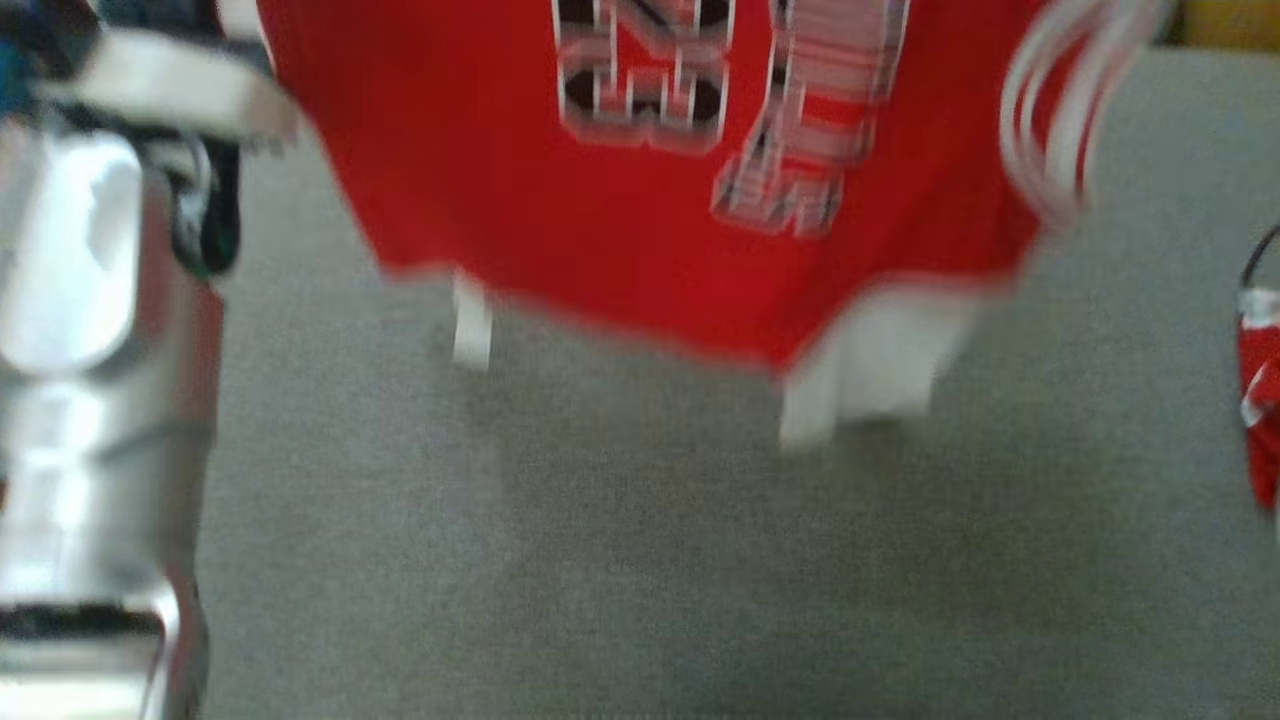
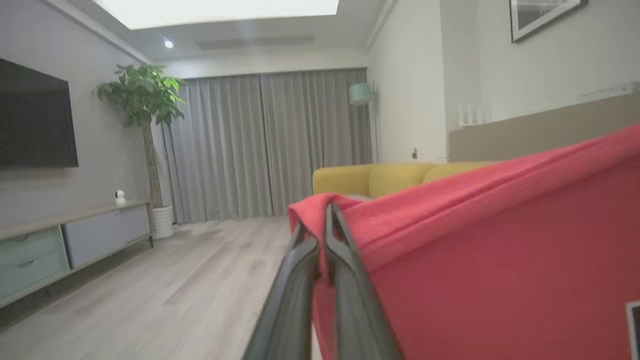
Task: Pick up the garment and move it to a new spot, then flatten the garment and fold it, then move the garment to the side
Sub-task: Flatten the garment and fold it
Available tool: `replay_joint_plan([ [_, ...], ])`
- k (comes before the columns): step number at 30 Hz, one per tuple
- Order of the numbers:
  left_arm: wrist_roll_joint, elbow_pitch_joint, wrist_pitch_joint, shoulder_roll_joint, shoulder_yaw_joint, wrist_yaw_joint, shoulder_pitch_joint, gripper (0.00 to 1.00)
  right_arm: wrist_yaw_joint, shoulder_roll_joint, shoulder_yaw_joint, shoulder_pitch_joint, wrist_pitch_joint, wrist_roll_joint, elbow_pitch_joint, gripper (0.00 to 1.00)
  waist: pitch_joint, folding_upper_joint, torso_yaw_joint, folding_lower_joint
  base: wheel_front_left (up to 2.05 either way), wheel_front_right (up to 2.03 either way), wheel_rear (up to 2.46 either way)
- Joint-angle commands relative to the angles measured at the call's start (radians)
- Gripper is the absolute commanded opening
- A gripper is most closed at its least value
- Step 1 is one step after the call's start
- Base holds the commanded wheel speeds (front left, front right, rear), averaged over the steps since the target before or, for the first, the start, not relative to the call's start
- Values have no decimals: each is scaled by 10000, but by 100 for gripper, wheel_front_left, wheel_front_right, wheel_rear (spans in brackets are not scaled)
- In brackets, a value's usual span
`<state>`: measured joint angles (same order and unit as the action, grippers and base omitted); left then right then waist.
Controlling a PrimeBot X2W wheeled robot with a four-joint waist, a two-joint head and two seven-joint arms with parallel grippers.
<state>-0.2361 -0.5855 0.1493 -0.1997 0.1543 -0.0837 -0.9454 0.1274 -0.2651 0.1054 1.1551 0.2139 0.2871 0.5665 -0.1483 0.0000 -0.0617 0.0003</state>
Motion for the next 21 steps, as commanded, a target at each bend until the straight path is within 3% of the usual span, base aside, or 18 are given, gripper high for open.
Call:
replay_joint_plan([
  [1, 75, 156, 460, -277, -459, 211, -1263, 0, 33, 68, -348, 1007, 213, -184, 10, 0, -660, 0, 117, -3, 0, 0, 0],
  [6, -14, -607, 1014, 10, -698, 454, -2117, 0, 33, 8, -1059, 1867, 441, -606, 864, 0, -776, 0, 185, -3, 0, 0, 0],
  [10, -143, -1555, 1109, 177, -767, 277, -1567, 0, 33, 220, -1087, 1296, 472, -372, 1022, 0, -684, 0, 401, -3, 0, 0, 0],
  [21, -833, -2875, 1123, 1183, -1432, -204, 3200, 0, 33, 641, 1100, -5467, 477, 2932, 458, 0, -593, 0, 1016, -3, 0, 0, 0],
])
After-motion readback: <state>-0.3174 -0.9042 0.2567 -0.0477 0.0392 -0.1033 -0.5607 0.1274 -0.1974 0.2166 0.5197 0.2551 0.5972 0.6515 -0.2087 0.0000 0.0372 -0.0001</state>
